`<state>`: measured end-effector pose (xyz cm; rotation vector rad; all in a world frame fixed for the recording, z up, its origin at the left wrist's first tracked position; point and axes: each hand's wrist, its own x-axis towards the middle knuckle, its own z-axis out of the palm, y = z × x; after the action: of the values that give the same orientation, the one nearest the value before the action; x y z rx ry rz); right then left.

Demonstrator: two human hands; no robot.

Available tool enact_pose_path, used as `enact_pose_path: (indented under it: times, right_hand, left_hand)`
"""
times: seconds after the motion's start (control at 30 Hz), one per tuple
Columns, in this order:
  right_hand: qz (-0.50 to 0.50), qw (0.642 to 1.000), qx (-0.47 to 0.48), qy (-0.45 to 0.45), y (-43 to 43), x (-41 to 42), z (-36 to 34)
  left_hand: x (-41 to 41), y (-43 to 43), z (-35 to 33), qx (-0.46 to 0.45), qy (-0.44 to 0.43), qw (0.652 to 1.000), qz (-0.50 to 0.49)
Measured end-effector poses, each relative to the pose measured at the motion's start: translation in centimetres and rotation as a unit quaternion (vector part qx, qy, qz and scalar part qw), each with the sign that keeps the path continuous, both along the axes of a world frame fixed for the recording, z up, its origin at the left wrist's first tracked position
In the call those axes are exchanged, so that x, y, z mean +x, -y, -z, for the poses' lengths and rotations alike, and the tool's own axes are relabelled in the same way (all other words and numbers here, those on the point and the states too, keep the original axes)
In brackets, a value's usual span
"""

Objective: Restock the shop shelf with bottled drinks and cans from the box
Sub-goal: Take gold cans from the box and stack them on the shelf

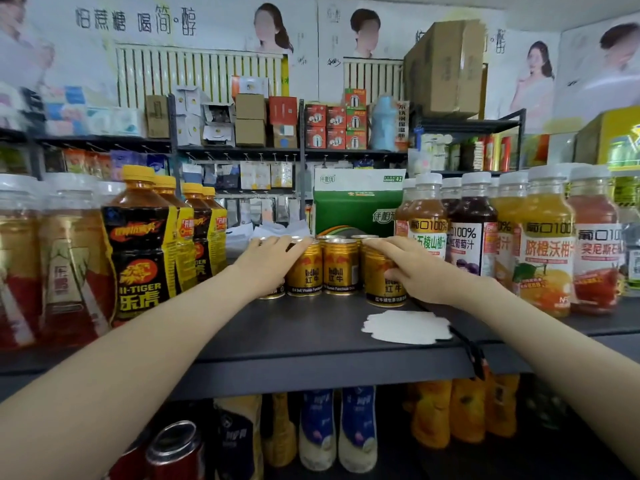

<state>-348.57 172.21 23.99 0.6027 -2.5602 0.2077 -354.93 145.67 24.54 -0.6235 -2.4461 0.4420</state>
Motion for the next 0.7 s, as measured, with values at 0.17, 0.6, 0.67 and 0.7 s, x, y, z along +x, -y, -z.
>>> enact_pose_path:
  times: [0.17,0.6,0.67,0.7]
  right_hand:
    - [0.020,0.999,0.022,0.019,0.1,0.4,0.4]
    - [0.026,0.999,-0.015,-0.040,1.3,2.5,0.7]
    - [-0.012,0.999,-0.036,-0.031,2.1,4.0,0.7]
    - [-0.027,0.999,-0.033,0.006,2.4,4.8,0.7]
  left_hand:
    - [-0.3,0.1,0.4,-0.013,-0.022,1.000,-0.006]
    - [1.8,-0.6,0.2,0.030,0.016,0.999,0.014]
    - [3.2,-1.1,0.1,0.042,0.021,0.999,0.024]
    - [4.1,-1.4,0.0,0.045,0.026,0.998,0.027]
